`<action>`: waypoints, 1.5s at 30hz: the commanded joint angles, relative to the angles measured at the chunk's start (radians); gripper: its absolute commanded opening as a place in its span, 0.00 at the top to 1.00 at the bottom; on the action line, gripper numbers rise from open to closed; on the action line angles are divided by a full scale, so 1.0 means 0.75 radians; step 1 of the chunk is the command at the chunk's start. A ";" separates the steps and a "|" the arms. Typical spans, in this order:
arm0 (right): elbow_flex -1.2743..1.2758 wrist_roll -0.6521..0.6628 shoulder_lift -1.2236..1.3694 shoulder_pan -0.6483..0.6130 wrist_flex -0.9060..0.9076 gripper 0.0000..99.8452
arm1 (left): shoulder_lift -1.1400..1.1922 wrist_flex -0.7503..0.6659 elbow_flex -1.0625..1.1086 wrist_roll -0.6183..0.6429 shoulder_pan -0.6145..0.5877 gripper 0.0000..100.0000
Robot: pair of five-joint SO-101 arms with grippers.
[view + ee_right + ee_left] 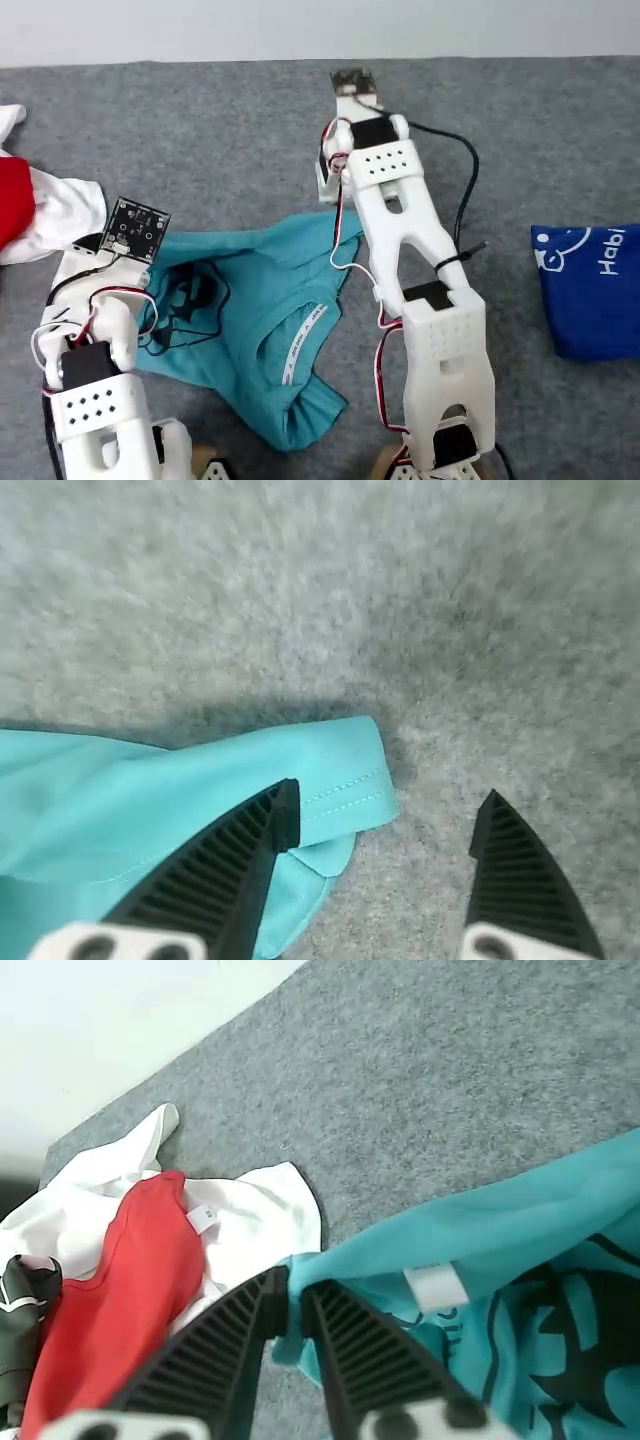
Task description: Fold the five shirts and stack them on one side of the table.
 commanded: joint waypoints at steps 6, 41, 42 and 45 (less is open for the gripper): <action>-0.070 -0.051 0.128 0.015 0.005 0.72 | -0.010 -0.035 0.015 0.000 0.012 1.00; -1.283 0.035 0.111 0.095 0.425 0.99 | -0.010 -0.031 -0.369 0.213 0.012 1.00; -1.277 0.037 0.075 0.107 0.425 0.99 | -0.010 -0.031 -0.400 0.213 0.012 1.00; -1.275 0.043 -0.030 0.144 0.420 0.99 | -0.010 -0.031 -0.498 0.213 0.012 1.00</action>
